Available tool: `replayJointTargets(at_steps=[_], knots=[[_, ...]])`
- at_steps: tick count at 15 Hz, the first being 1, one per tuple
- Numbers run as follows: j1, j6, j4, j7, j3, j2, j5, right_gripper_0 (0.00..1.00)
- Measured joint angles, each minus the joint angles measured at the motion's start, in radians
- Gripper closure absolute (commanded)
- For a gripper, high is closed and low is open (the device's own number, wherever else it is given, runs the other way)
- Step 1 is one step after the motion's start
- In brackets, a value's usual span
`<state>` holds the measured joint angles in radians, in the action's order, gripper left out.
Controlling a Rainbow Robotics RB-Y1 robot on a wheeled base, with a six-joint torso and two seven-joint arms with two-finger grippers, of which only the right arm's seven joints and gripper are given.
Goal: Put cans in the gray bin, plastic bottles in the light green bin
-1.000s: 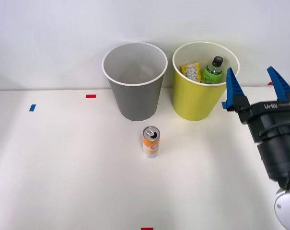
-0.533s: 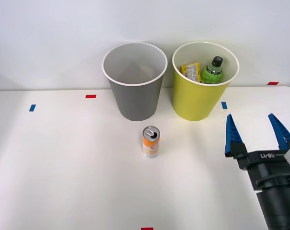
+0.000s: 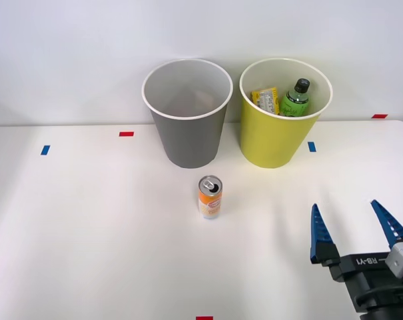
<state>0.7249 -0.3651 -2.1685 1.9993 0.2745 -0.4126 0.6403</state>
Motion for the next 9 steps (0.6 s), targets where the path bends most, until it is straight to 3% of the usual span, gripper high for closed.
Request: replayJointTargets(at_steps=[4, 9], knots=[[-0.081, -0.184, 0.244, -0.005, 0.024, 0.002, -0.065, 0.0], [-0.108, -0.212, 0.332, -0.005, 0.02, 0.006, -0.117, 0.0]])
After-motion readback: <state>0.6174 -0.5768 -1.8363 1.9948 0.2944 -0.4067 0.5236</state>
